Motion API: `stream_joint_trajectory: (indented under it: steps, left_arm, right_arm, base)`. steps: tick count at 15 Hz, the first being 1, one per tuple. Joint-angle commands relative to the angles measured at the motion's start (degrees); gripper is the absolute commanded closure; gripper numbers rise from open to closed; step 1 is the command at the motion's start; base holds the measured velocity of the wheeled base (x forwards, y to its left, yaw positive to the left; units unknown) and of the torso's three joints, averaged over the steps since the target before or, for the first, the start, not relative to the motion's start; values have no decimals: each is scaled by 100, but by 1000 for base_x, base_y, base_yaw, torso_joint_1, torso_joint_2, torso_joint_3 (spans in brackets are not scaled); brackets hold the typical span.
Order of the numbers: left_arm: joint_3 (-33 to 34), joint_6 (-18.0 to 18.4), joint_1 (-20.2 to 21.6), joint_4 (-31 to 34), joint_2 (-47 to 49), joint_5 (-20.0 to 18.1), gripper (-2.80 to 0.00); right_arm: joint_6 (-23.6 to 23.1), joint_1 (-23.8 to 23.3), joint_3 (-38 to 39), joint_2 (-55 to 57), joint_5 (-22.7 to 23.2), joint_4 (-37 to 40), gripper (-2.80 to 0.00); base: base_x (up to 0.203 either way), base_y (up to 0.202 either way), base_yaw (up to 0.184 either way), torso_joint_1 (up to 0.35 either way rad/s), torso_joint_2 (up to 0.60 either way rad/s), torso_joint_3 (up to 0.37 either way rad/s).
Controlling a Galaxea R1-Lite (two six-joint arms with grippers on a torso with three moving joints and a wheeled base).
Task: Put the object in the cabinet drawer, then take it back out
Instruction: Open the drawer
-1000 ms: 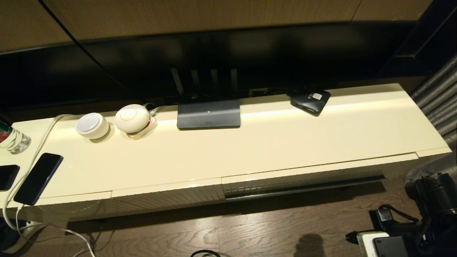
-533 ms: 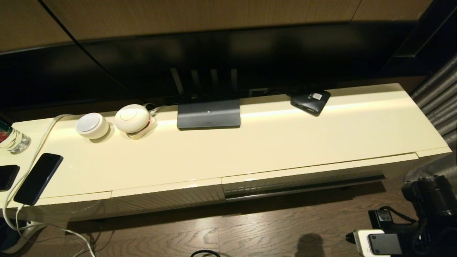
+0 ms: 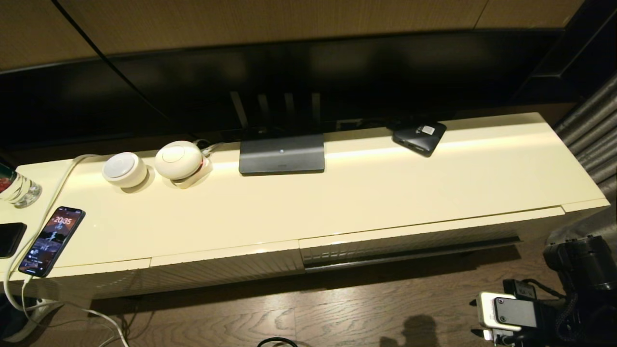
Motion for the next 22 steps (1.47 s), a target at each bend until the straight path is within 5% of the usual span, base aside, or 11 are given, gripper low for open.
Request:
stream_joint_trajectory:
  steps: [1, 8, 22]
  left_arm:
    - [18, 3, 9, -1, 7, 0, 0]
    - [18, 3, 0, -1, 7, 0, 0]
    - [18, 3, 0, -1, 7, 0, 0]
  right_arm:
    - [-81, 6, -106, 102, 23, 9, -280]
    - [-1994, -308, -472, 454, 261, 818, -280]
    - [-2041, -304, -1217, 1961, 230, 397, -280]
  base:
    - [0, 0, 0, 0, 0, 0]
    - [0, 0, 0, 0, 0, 0]
    - [0, 0, 0, 0, 0, 0]
